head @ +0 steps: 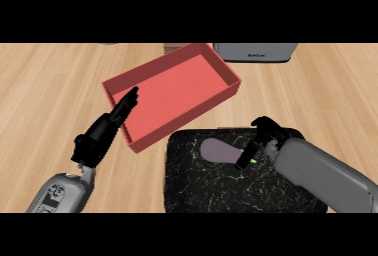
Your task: Pick the eggplant from the tray and place it in the cardboard box
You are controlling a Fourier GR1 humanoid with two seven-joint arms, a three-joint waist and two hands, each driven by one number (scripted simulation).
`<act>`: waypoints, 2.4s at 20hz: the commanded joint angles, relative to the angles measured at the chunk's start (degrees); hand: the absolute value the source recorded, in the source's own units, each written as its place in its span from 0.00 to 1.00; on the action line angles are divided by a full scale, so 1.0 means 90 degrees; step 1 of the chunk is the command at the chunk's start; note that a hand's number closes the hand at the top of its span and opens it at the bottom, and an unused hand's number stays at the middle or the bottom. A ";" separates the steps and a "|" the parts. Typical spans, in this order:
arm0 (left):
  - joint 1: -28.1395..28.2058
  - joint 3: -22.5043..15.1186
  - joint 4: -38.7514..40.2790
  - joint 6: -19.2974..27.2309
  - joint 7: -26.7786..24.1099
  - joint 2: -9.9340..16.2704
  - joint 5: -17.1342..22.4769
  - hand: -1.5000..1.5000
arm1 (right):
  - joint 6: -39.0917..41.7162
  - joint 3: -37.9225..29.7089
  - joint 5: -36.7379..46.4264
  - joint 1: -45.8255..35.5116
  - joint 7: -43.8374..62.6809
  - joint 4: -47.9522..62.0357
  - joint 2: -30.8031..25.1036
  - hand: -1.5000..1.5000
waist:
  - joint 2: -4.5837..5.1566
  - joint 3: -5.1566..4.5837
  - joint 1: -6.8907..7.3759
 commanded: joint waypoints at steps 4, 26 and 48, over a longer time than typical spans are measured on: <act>-0.0197 -0.0275 0.0062 -0.0202 0.0026 -0.0178 0.0020 0.50 | 0.0809 0.1616 0.2029 -0.1571 -0.2448 -0.1744 0.0955 1.00 | 0.0041 0.0170 0.0749; 0.0303 0.0061 -0.0356 0.0084 0.0108 -0.0273 -0.0187 0.50 | 0.0463 -0.0549 0.3866 -0.1507 -0.2924 -0.6070 -0.0756 1.00 | 0.0132 0.0171 -0.0052; 0.0079 0.0401 -0.0101 -0.0461 0.0142 -0.0401 -0.0362 0.50 | 0.1911 -0.3181 0.4244 -0.2047 -0.3724 -0.2817 0.1647 1.00 | 0.0179 0.0168 0.0068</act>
